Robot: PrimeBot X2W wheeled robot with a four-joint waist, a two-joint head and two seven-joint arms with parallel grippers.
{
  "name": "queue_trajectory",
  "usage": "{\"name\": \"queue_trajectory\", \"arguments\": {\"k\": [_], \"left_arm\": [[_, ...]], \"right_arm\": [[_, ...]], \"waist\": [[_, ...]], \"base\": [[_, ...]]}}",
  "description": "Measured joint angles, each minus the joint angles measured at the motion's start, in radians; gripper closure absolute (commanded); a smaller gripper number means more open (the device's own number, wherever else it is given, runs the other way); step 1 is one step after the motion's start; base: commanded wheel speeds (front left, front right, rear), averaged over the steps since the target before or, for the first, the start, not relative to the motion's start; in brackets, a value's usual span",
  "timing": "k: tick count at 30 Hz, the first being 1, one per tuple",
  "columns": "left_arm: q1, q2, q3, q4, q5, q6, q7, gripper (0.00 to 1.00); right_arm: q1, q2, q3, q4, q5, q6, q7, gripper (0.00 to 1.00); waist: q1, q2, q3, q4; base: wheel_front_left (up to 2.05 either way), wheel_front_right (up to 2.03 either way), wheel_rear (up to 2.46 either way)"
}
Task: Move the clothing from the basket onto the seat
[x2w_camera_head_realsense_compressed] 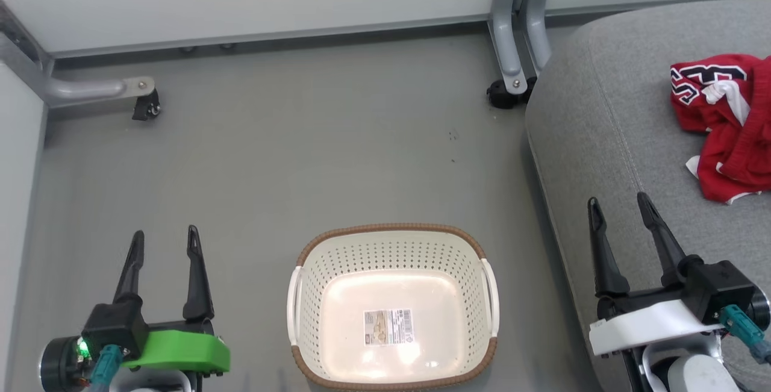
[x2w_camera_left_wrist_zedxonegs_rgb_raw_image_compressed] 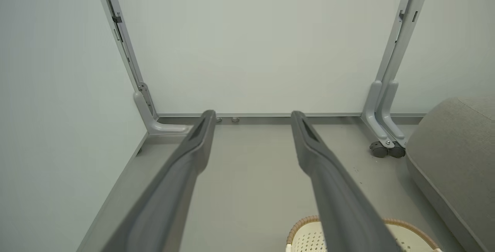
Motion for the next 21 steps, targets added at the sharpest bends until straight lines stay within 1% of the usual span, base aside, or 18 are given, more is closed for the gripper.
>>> {"name": "queue_trajectory", "arguments": {"k": [6, 11, 21], "left_arm": [[0.04, -0.028, 0.015, 0.036, 0.031, -0.027, 0.0, 0.0], [0.066, -0.039, 0.026, 0.065, 0.059, -0.049, 0.0, 0.0], [0.089, -0.062, 0.045, 0.099, 0.086, -0.078, 0.0, 0.0]], "right_arm": [[0.064, 0.0, 0.005, -0.019, -0.001, 0.0, 0.024, 0.0], [0.107, 0.0, 0.01, -0.033, 0.011, 0.0, 0.046, 0.0], [0.15, 0.0, 0.02, -0.059, 0.02, 0.0, 0.071, 0.0]], "waist": [[0.0, 0.0, -0.062, 0.011], [0.0, 0.0, -0.108, 0.009], [0.0, 0.0, -0.148, 0.003]], "base": [[0.0, 0.0, 0.0], [0.0, 0.0, 0.0], [0.0, 0.0, 0.0]]}}
